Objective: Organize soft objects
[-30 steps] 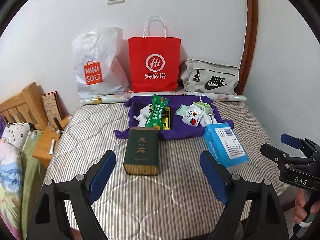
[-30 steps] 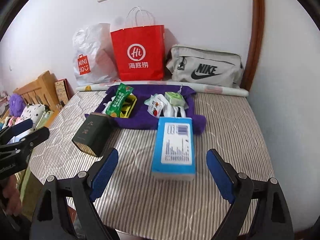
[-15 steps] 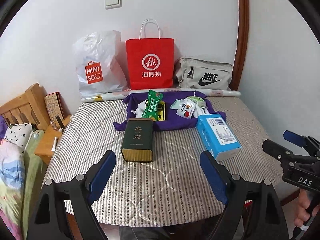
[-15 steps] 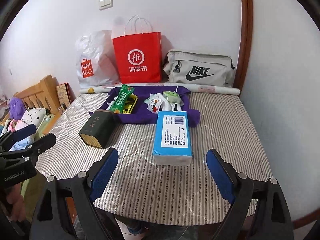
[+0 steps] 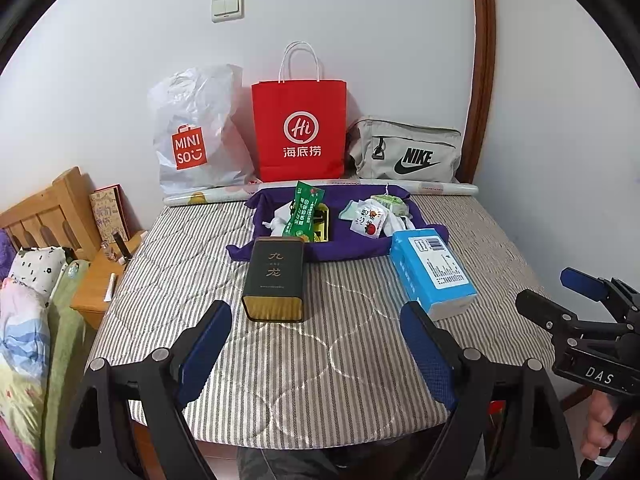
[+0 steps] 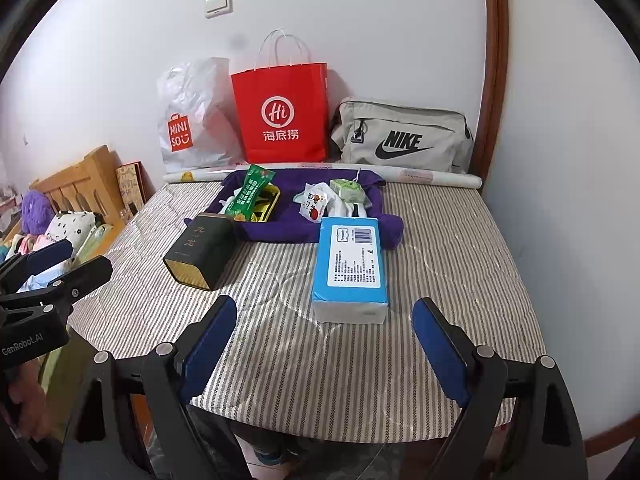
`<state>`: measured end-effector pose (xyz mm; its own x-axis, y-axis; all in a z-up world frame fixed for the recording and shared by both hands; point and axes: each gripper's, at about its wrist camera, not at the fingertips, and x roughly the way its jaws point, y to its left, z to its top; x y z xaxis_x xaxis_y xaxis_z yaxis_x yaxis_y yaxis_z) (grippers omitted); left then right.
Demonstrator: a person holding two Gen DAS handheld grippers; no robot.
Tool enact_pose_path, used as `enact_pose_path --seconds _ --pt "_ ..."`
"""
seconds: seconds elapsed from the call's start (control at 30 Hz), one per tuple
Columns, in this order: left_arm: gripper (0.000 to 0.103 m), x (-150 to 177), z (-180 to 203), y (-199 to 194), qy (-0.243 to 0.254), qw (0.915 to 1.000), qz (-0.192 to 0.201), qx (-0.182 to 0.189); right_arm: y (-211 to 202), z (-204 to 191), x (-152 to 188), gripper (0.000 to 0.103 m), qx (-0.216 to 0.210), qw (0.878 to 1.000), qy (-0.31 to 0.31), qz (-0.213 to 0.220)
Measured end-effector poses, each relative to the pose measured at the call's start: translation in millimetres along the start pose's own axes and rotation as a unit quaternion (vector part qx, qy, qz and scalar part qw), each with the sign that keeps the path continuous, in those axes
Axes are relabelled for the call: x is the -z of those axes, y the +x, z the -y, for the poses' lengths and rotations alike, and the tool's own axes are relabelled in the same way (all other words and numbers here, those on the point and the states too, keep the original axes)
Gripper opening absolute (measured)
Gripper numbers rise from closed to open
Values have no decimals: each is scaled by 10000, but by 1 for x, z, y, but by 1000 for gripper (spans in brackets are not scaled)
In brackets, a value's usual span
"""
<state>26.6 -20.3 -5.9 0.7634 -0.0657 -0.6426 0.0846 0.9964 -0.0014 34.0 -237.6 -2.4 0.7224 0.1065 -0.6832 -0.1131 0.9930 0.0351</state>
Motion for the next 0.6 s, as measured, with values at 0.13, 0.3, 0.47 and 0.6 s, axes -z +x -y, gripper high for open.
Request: enact_pose_path --seconds 0.13,0.3,0.47,0.6 --pt "85 1 1 -1 0 10000 -22 3 -2 1 2 89 4 10000 6 8" --pt "85 1 1 -1 -12 10000 -15 7 -3 2 1 89 10 10000 1 9" --pt "85 0 2 0 -3 10000 -39 8 -4 3 2 89 2 10000 16 16" --pt "85 1 3 -1 -2 10000 -27 -2 -8 4 3 89 1 10000 25 24"
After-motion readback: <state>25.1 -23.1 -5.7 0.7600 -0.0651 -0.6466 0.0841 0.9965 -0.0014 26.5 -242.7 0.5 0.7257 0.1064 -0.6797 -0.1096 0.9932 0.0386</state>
